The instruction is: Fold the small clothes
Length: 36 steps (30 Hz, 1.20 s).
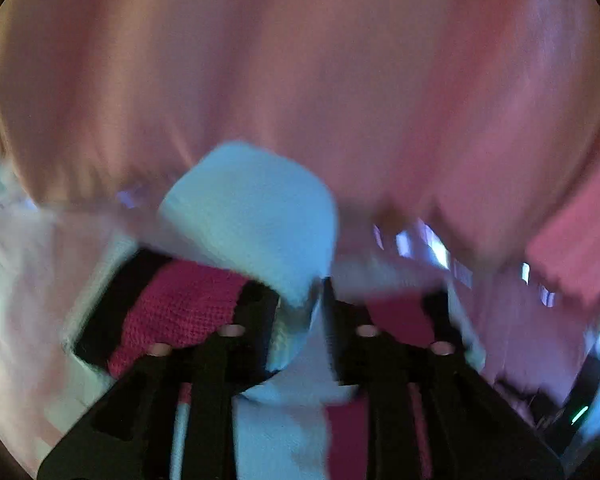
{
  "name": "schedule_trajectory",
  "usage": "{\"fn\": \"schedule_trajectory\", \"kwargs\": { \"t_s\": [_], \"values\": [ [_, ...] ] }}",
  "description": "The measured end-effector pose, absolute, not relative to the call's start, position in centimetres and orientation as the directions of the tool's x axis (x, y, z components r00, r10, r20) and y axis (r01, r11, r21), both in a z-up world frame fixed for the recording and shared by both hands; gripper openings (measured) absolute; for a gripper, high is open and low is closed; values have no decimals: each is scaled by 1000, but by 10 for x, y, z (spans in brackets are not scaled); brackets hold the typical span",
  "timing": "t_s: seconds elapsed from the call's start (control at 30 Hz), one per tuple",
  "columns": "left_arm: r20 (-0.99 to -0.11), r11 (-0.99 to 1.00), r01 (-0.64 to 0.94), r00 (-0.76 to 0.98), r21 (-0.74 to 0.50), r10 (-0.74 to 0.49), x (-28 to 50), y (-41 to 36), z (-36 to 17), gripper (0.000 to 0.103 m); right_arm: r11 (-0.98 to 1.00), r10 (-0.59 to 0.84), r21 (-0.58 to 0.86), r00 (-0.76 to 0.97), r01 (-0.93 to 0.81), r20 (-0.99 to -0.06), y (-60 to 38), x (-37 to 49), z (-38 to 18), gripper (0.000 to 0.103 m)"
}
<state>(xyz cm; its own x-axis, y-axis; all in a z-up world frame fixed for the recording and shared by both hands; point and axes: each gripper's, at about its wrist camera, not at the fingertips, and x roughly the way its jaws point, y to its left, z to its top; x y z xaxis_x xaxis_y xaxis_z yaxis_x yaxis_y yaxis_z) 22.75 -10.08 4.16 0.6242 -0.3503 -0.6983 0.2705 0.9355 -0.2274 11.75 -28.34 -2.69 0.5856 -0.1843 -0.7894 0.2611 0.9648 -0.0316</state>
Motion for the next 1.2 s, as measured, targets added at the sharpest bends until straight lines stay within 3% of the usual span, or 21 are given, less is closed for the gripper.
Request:
{"fn": "schedule_trajectory", "kwargs": {
  "t_s": [0.03,0.2,0.3,0.5,0.7,0.9,0.93,0.97,1.0,1.03,1.1,1.2],
  "values": [
    [-736,946,258,598,-196,-316,220,-117,19,54,965,-181,-33,572,259,-800,-288,118,-30,72],
    [-815,971,177,531,-161,-232,194,-105,-23,64,960,-190,-35,557,277,-808,-309,118,-35,72],
    [-796,982,105,575,-159,-190,162,-73,-21,83,960,-149,24,579,279,-802,-316,120,-32,72],
    [-759,994,42,643,-102,-105,166,-39,-16,85,954,29,204,606,222,-795,-291,145,-21,73],
    [-785,994,69,610,-80,-106,172,-31,-24,85,964,24,167,561,206,-828,-232,227,-13,73],
    [-787,995,31,610,-96,-95,180,-6,-20,86,970,-66,39,415,241,-907,-194,299,-52,73],
    [-788,995,28,608,-101,-97,181,-1,-20,86,967,-100,3,388,255,-916,-192,305,-63,69],
    [-791,994,29,604,-102,-99,182,2,-21,86,966,-106,-4,379,260,-919,-192,307,-71,39],
    [-796,995,29,598,-95,-94,183,6,-22,86,966,-91,13,385,259,-918,-194,307,-74,19],
    [-800,995,29,593,-92,-91,183,9,-23,86,963,-76,37,404,265,-911,-198,305,-71,8],
    [-805,994,24,586,-105,-99,184,17,-22,86,961,-14,120,480,248,-877,-207,293,-49,7],
    [-800,992,7,592,-123,-103,185,24,-19,86,956,99,258,679,138,-728,-231,238,12,7]
  ]
}}
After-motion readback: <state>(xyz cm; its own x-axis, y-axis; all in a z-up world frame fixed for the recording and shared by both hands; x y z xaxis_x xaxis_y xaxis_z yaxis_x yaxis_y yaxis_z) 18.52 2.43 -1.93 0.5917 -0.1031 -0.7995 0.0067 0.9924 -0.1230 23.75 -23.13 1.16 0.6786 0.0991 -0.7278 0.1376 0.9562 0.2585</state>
